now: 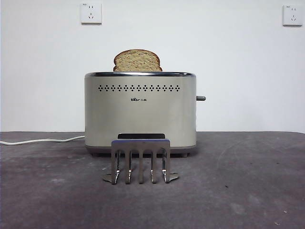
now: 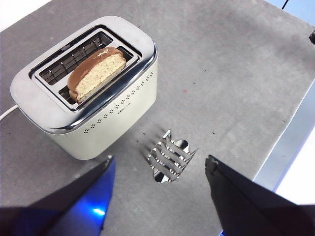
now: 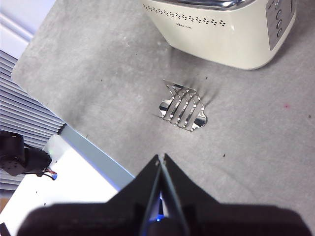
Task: Pick up a slice of bread from the rack,put the bread on the toaster,press the button
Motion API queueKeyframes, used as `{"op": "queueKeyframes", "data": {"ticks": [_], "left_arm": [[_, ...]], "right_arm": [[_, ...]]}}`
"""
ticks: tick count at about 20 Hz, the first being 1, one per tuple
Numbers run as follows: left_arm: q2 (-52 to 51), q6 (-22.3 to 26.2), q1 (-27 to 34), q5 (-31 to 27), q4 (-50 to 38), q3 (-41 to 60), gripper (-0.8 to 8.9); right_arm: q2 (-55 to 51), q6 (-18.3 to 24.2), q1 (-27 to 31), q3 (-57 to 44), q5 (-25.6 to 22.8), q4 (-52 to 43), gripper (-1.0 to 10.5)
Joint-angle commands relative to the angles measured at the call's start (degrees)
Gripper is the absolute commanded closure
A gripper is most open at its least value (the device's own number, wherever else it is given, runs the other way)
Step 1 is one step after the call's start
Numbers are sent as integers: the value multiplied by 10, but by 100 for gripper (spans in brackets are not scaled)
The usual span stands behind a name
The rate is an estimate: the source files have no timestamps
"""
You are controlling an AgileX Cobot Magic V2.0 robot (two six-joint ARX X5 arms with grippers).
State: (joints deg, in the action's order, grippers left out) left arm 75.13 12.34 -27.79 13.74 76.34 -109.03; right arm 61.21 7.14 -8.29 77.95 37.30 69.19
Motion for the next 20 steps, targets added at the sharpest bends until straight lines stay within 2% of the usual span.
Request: {"op": "queueKeyframes", "data": {"ticks": [1, 3, 16, 18, 20], "left_arm": [[-1, -3, -1, 2, 5, 2, 791], [-1, -3, -1, 2, 4, 2, 818], [0, -4, 0, -1, -3, 2, 817], [-10, 8, 15, -19, -39, 2, 817], [-29, 26, 38, -6, -126, 3, 817]], "right_arm": [[0, 6, -1, -4, 0, -2, 946], [0, 6, -1, -4, -1, -2, 946], [0, 7, 0, -4, -2, -2, 946], [0, 7, 0, -4, -2, -2, 946], [0, 7, 0, -4, -2, -2, 946]]}}
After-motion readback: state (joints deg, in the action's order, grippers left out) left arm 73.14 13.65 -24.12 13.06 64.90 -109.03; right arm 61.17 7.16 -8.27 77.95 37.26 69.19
